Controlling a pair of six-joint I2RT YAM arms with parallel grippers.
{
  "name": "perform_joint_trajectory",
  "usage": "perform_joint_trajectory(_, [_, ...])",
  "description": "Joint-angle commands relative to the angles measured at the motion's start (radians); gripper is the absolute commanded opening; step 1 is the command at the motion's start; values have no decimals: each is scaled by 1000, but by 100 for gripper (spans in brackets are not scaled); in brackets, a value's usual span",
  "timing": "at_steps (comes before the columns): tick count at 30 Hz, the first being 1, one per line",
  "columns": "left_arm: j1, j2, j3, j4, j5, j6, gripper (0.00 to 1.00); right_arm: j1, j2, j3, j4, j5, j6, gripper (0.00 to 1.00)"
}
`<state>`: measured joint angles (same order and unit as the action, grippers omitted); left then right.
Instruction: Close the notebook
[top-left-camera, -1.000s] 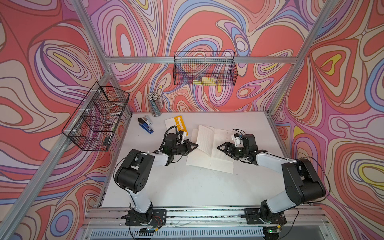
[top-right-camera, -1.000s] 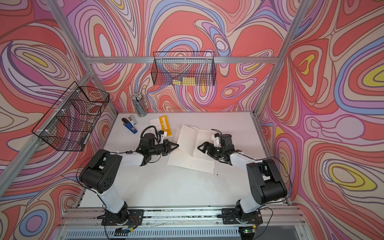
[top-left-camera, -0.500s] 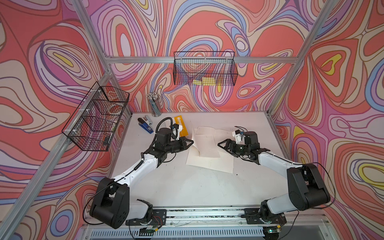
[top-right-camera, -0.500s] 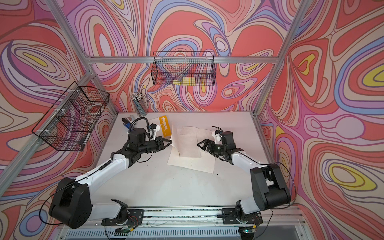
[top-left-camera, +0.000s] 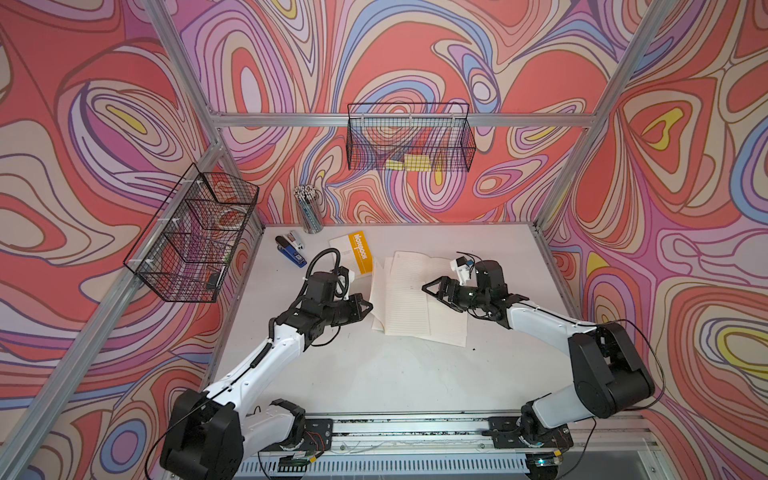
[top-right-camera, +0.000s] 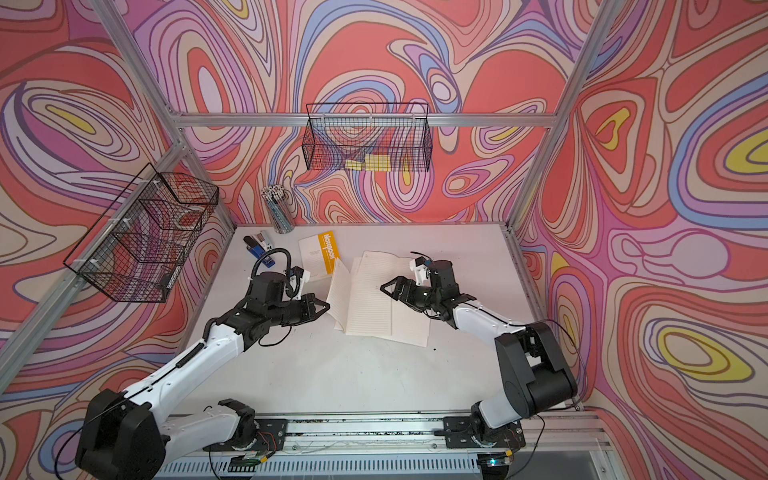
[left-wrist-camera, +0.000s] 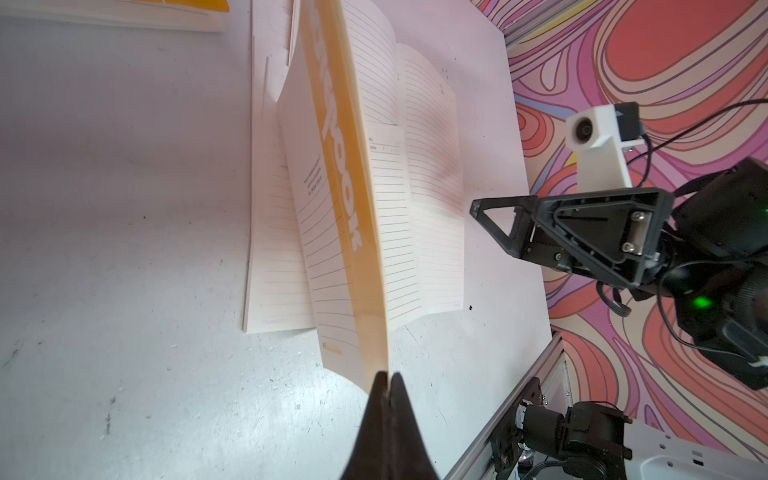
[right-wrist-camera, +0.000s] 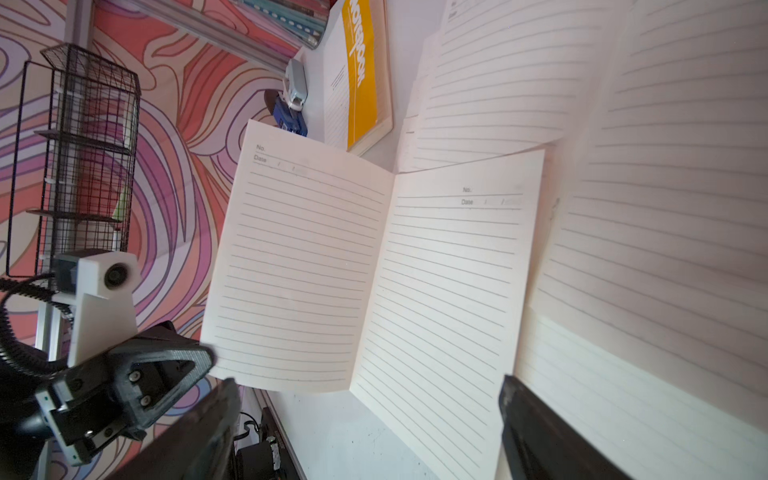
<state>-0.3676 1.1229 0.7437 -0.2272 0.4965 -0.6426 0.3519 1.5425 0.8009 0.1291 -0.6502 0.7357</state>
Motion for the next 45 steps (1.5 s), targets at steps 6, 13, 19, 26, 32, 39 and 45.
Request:
perform_joint_trajectory(6, [-1,-122,-27,-158,-57,15,0,89,94,42,111,18,59,98])
perform_joint_trajectory(13, [-3,-148,-64,-122,-40,-26,0,110,115,29,145,18,77,98])
perform_joint_trajectory(19, [-12,-134,-85,-62,-28,-57,0,142,145,26,180,24,97,98])
perform_joint_trajectory(26, [-32,-106,-82,-43,-17,-71,1,151,199,2,219,37,103,98])
perform_joint_trajectory(32, [-49,-71,-83,25,-6,-73,4,152,223,-7,267,25,124,98])
perform_joint_trajectory(39, [-69,-49,-87,66,1,-87,8,152,254,-5,253,27,111,98])
perform_joint_trajectory(45, [-79,-43,-100,112,20,-94,15,151,280,-8,254,25,113,98])
